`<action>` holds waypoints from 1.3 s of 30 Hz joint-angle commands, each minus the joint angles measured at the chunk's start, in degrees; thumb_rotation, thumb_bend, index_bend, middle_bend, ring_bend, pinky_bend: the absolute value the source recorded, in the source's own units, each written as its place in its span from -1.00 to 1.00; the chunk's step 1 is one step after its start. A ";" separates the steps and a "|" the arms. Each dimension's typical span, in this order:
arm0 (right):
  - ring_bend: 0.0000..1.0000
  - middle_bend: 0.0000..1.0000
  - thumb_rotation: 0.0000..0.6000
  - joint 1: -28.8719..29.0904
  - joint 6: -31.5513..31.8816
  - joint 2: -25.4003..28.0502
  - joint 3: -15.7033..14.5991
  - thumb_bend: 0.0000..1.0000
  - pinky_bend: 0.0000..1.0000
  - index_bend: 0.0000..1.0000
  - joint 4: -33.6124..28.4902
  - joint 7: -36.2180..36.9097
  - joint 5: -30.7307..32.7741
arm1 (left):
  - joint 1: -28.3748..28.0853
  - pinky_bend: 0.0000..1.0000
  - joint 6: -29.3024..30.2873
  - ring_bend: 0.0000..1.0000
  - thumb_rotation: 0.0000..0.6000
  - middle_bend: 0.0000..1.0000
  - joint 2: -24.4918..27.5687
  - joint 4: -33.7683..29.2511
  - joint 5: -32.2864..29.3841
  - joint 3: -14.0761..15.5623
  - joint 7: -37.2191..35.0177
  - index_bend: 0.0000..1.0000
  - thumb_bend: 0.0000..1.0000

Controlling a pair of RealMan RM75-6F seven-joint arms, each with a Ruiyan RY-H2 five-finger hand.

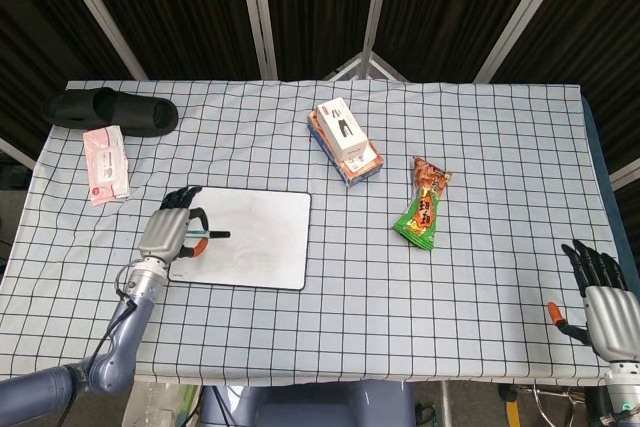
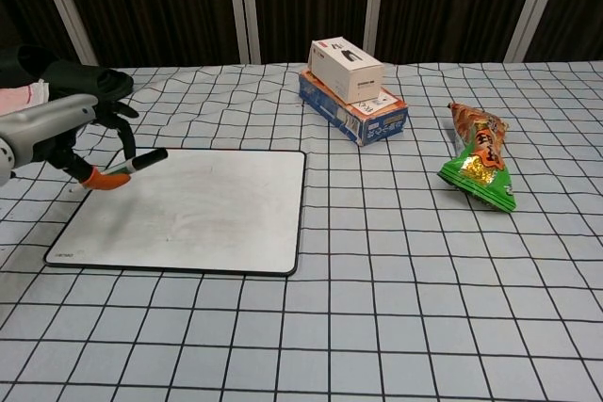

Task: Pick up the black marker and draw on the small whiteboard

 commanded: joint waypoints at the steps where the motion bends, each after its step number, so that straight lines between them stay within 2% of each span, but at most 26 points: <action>1: -1.00 -1.00 1.00 -0.01 -0.07 0.01 0.03 -0.29 -1.00 -1.00 0.01 0.09 0.14 | 0.72 -1.00 2.04 -1.00 1.00 -0.84 -2.10 -3.77 1.79 -4.19 -9.47 0.32 0.13; 4: -1.00 -1.00 1.00 0.00 -0.13 -0.01 0.04 -0.29 -1.00 -1.00 0.00 0.14 0.22 | 0.41 -1.00 2.24 -1.00 1.00 -0.80 -3.48 -3.98 2.61 -5.65 -13.50 0.34 0.13; 7: -1.00 -1.00 1.00 0.03 -0.23 -0.01 0.10 -0.29 -1.00 -1.00 0.02 0.21 0.37 | -0.21 -1.00 1.34 -1.00 1.00 -0.76 -6.00 -2.74 3.80 -7.24 -20.78 0.36 0.13; 17: -1.00 -1.00 1.00 0.15 -0.67 0.00 0.20 -0.29 -1.00 -1.00 0.08 0.70 0.75 | -2.56 -0.99 -1.53 -1.00 1.00 -0.74 -12.11 7.56 8.37 -6.50 -33.25 0.38 0.13; 29: -1.00 -1.00 1.00 0.23 -0.84 -0.03 0.24 -0.29 -1.00 -1.00 -0.02 0.47 0.85 | -3.59 -0.97 -2.10 -0.99 1.00 -0.72 -15.08 12.78 11.77 -4.74 -39.46 0.40 0.13; 39: -1.00 -1.00 1.00 0.08 -0.63 -0.03 0.15 -0.29 -1.00 -1.00 -0.04 0.43 0.75 | -3.94 -0.97 -2.07 -0.99 1.00 -0.71 -15.96 13.90 12.46 -3.88 -40.21 0.40 0.13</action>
